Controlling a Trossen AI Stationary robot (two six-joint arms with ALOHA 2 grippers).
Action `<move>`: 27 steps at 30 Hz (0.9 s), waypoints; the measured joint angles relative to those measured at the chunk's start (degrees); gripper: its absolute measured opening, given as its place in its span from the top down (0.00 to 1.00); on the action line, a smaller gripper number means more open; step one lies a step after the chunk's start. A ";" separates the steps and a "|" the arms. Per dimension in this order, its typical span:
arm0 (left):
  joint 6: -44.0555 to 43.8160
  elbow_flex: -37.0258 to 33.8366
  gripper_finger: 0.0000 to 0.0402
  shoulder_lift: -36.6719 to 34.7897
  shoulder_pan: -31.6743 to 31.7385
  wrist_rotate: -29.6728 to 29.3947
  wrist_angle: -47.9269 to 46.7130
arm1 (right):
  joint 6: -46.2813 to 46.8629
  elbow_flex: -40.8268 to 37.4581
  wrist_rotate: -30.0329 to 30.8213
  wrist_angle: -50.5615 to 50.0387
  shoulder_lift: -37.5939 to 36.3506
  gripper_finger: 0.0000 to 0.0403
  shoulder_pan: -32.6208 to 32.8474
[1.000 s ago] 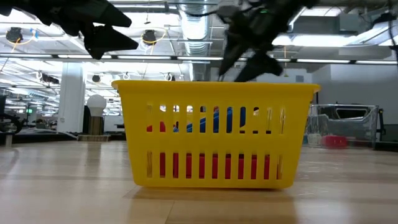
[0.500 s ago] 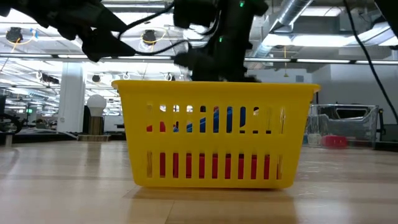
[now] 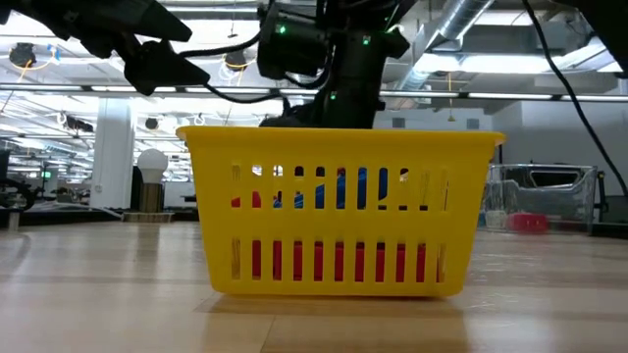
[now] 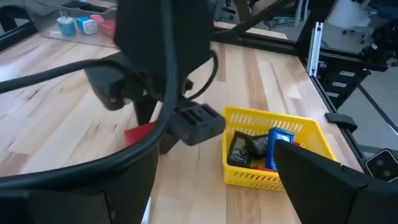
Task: Pick & Place Office items
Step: Put the red charger adapter into the transparent bin
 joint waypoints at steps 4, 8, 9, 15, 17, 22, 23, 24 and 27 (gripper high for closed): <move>0.01 0.00 0.22 0.00 0.02 1.03 1.20 | -0.39 -0.08 0.12 0.31 0.14 0.33 -0.23; 0.09 0.00 0.22 0.00 0.02 1.58 1.48 | -0.37 -0.86 0.31 0.82 0.14 0.33 -0.53; 0.11 0.00 0.22 0.00 0.02 1.59 1.49 | -0.37 -1.03 0.45 0.64 0.18 0.33 -0.56; 0.09 0.00 0.21 -0.02 0.02 1.59 1.50 | -3.15 -1.08 5.12 -2.61 0.18 0.41 -1.43; 0.09 0.00 0.21 -0.02 0.02 1.61 1.47 | -4.50 -1.11 5.70 -2.43 0.03 0.47 -1.47; 0.28 0.00 0.21 -0.02 0.02 1.64 1.47 | -6.41 -1.13 5.84 -1.33 0.03 0.50 -1.75; 0.28 0.00 0.21 -0.02 0.02 1.64 1.46 | -6.43 -1.13 5.87 -1.24 0.03 0.50 -1.88; 0.28 0.00 0.21 -0.02 0.02 1.65 1.46 | -6.43 -1.13 5.87 -1.22 0.02 0.50 -2.01; 0.28 0.00 0.21 -0.02 0.02 1.75 1.46 | -6.07 -1.13 5.92 -1.66 -0.01 0.48 -2.09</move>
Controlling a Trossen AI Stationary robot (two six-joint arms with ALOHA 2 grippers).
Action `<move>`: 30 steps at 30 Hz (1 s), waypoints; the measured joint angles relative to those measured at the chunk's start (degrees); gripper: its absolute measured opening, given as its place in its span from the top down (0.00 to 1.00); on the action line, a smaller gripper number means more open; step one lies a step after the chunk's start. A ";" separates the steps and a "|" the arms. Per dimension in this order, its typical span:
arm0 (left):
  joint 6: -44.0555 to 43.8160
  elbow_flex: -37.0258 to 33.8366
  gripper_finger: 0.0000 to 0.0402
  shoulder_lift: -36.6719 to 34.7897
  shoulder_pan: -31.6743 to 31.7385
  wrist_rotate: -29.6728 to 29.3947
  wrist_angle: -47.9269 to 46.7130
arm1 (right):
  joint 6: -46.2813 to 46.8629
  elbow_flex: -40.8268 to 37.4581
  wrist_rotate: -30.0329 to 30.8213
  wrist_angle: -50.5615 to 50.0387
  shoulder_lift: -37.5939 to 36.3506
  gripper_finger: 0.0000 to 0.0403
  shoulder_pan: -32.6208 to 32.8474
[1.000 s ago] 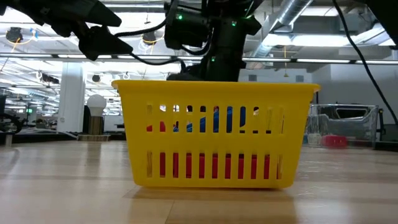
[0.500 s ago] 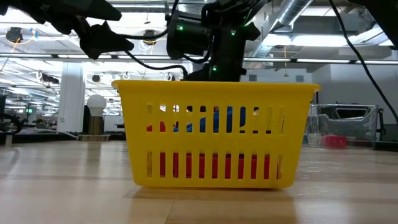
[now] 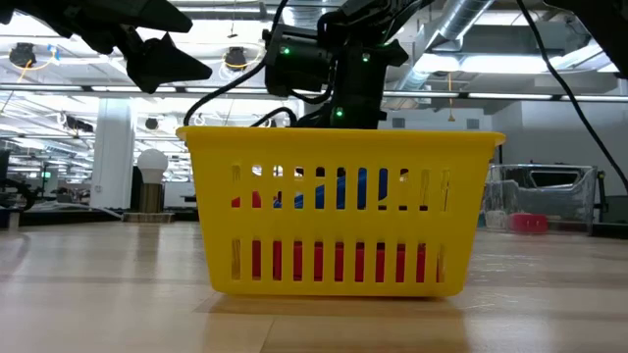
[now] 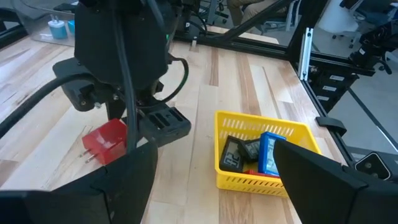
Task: Pick & Place Office items
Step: Put the red charger adapter into the transparent bin
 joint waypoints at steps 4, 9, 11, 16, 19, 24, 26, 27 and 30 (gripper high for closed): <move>0.00 0.00 0.21 0.00 0.00 0.02 0.00 | 0.56 0.50 0.77 -4.32 -0.09 0.49 0.07; -0.02 0.00 0.21 0.00 0.00 0.02 -0.02 | 0.63 0.74 4.19 -9.55 -2.37 0.50 -0.42; -0.02 0.00 0.21 0.00 0.00 0.01 0.00 | 1.26 0.76 6.44 -12.81 -4.71 0.50 -1.26; -0.02 0.00 0.21 0.00 0.02 0.26 0.26 | 3.27 0.79 13.57 -19.33 -13.44 0.49 -5.26; -0.06 0.00 0.21 0.00 0.02 0.26 0.32 | 4.27 0.84 16.12 -22.49 -19.24 0.49 -8.92; -0.22 0.00 0.21 0.00 -0.03 0.96 0.31 | 6.87 -2.63 16.91 -25.69 -27.91 0.49 -16.25; -0.22 0.00 0.21 0.00 -0.04 1.67 0.29 | 8.81 -4.84 16.76 -28.45 -30.79 0.49 -19.23; -0.22 0.00 0.21 0.00 -0.04 1.70 0.26 | 9.70 -6.22 16.53 -29.58 -32.16 0.49 -20.58; -0.20 0.00 0.21 0.00 -0.04 1.70 0.26 | 11.52 -11.51 14.46 -30.63 -36.43 0.49 -24.31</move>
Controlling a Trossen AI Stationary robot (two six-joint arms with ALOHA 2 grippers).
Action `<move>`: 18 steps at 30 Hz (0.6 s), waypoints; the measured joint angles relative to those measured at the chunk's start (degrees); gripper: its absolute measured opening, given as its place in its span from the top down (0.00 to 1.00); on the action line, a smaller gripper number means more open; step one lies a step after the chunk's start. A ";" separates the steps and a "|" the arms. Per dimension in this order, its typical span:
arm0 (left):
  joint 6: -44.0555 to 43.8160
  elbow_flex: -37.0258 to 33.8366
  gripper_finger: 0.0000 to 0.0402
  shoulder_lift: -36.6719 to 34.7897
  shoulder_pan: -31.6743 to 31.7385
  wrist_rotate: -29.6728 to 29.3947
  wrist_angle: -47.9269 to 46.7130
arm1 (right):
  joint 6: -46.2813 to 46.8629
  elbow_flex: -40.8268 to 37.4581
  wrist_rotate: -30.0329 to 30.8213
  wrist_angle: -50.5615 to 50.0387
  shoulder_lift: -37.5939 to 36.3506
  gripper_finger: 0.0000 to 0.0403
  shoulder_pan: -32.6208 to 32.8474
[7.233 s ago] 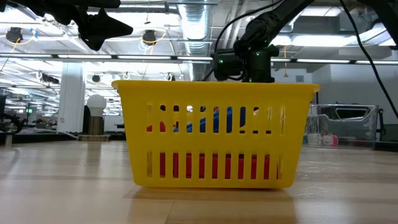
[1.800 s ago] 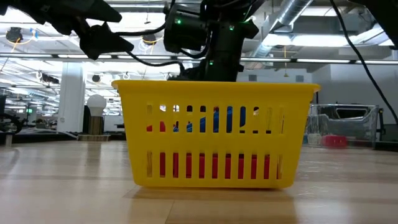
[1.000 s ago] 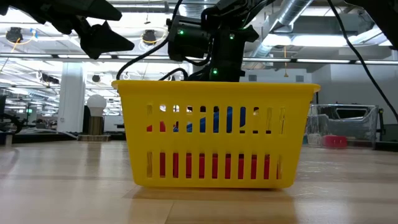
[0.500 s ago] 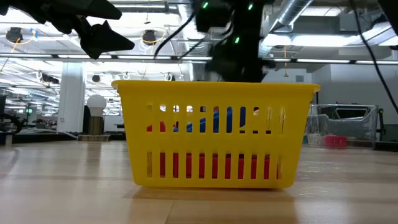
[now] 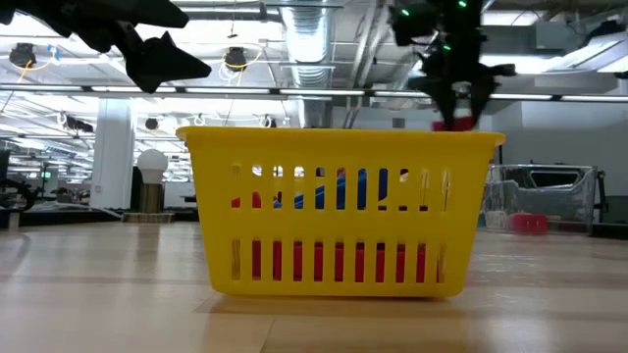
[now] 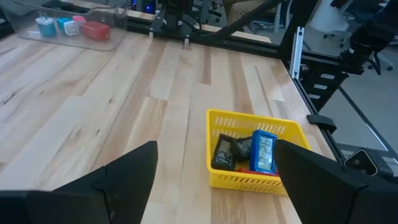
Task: Pick & Place Office items
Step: Put the red charger adapter into the transparent bin
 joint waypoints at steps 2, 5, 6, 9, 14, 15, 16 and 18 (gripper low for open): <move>0.26 0.00 0.21 0.00 0.00 0.00 -0.01 | 1.05 -4.39 -1.05 0.11 -2.89 0.49 -1.82; 0.35 0.00 0.21 0.00 0.00 0.00 -0.46 | 2.85 -11.61 -2.98 0.43 -7.46 0.49 -4.36; 0.37 0.00 0.21 0.00 0.00 0.04 -0.50 | 3.10 -14.12 -3.76 1.18 -9.10 0.49 -5.18; 0.37 0.00 0.21 0.00 0.00 0.14 -0.46 | 3.57 -21.35 -6.13 5.31 -14.62 0.49 -7.57; 0.52 0.00 0.21 0.00 0.00 0.26 -0.46 | 3.63 -30.08 -8.22 9.64 -22.88 0.49 -10.99; 0.54 0.00 0.21 0.00 0.00 0.26 -0.46 | 3.40 -31.49 -8.47 10.17 -24.08 0.49 -11.63; 0.56 0.00 0.21 0.00 0.04 0.26 -0.46 | 3.29 -32.86 -8.75 10.76 -25.20 0.49 -12.29; 0.58 0.00 0.21 0.00 0.07 0.26 -0.44 | 2.32 -35.44 -9.89 11.90 -26.77 0.49 -13.64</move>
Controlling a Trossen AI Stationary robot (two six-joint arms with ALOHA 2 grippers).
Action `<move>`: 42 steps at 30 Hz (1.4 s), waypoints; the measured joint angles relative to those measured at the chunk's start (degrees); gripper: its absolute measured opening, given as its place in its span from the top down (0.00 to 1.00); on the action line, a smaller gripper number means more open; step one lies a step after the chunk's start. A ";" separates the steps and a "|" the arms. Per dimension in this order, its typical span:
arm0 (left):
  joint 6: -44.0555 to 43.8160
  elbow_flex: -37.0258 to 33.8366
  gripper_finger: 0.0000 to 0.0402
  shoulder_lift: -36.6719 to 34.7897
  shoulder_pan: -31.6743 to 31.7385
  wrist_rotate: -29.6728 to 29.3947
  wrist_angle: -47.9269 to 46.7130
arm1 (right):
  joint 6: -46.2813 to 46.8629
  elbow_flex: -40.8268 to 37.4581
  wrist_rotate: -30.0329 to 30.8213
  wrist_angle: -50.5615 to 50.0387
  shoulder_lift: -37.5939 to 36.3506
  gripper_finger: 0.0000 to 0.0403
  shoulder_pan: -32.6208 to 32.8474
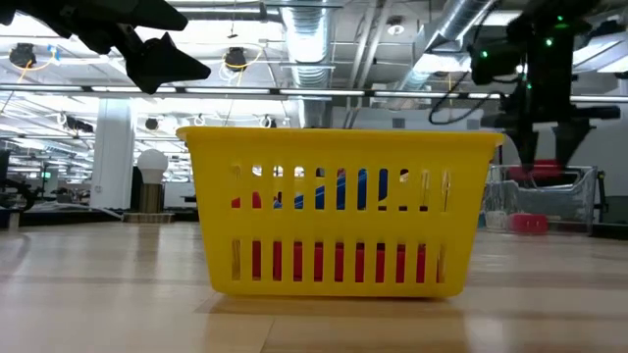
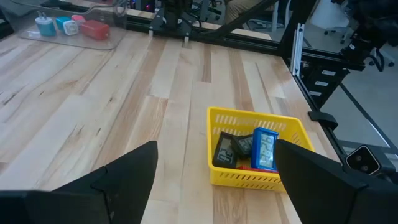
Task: Pick & Place Office items
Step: Put the red charger adapter into the transparent bin
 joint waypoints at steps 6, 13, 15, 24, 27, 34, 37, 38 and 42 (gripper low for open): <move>0.01 0.00 0.21 0.00 0.00 0.00 0.02 | -4.22 -4.34 -1.46 4.50 -1.66 0.49 -3.75; -0.01 0.00 0.21 0.00 0.15 0.00 0.06 | -8.42 -6.12 -3.16 9.56 -0.34 0.49 -8.85; -0.02 0.00 0.21 0.00 0.15 0.02 0.07 | -9.60 -6.12 -3.34 9.90 0.75 0.49 -10.21; 0.16 0.00 0.21 0.00 0.35 0.02 0.04 | -12.63 -6.10 -7.28 15.41 6.22 0.49 -12.05; 0.32 0.00 0.21 0.00 0.37 0.02 0.04 | -12.87 -6.10 -7.86 15.95 8.42 0.49 -12.12; 0.44 0.00 0.21 0.00 0.37 0.02 0.03 | -13.49 -6.03 -8.72 16.30 11.14 0.48 -12.23; 0.45 0.00 0.21 0.00 0.37 0.02 0.02 | -13.68 -6.03 -8.94 16.25 10.94 0.46 -12.04; 0.45 0.00 0.21 0.00 0.37 0.02 0.02 | -13.73 -6.03 -8.96 16.19 10.72 0.45 -11.80; 0.47 0.00 0.21 0.00 0.37 0.04 0.02 | -13.76 -6.03 -8.93 16.30 9.87 0.41 -10.98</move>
